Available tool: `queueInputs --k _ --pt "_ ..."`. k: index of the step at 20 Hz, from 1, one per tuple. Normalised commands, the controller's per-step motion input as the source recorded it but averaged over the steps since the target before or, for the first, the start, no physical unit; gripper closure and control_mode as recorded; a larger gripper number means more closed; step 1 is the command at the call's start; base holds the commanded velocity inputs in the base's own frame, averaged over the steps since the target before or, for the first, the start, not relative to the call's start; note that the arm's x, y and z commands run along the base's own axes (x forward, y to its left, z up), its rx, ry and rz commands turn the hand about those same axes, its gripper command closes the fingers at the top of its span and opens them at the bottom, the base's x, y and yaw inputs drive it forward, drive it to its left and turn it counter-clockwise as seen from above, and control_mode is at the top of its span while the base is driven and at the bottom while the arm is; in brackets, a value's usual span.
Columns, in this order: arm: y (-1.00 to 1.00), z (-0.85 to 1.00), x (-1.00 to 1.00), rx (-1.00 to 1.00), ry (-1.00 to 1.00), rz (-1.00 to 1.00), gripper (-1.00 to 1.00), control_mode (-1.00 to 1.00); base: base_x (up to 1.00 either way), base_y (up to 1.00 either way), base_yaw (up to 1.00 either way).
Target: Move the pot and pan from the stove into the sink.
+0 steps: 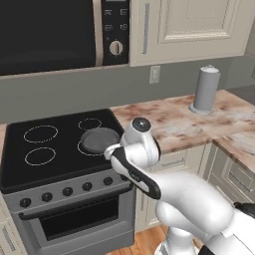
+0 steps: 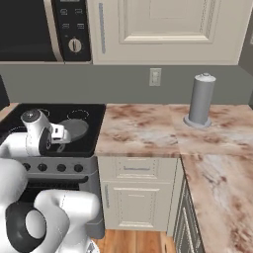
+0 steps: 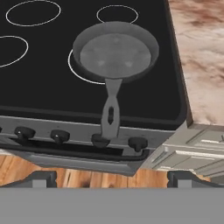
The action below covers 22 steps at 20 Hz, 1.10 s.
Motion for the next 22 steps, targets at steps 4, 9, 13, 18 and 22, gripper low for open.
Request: queueInputs --k 4,9,13,18,22 --pt "0.00 -0.25 0.17 0.00 0.00 0.00 -1.00 -1.00 0.00 0.00 0.00" --pt "0.00 -0.25 0.22 0.00 0.00 0.01 -1.00 -1.00 0.00 0.00 0.00" --pt "0.03 -0.24 0.33 0.00 0.00 0.01 -1.00 -1.00 0.00 0.00 0.00" --pt "0.12 -0.22 0.38 0.00 0.00 0.00 -1.00 -1.00 0.00 0.00 0.00" --pt "0.05 -0.13 0.16 0.00 0.00 0.00 -1.00 -1.00 0.00 0.00 0.00"
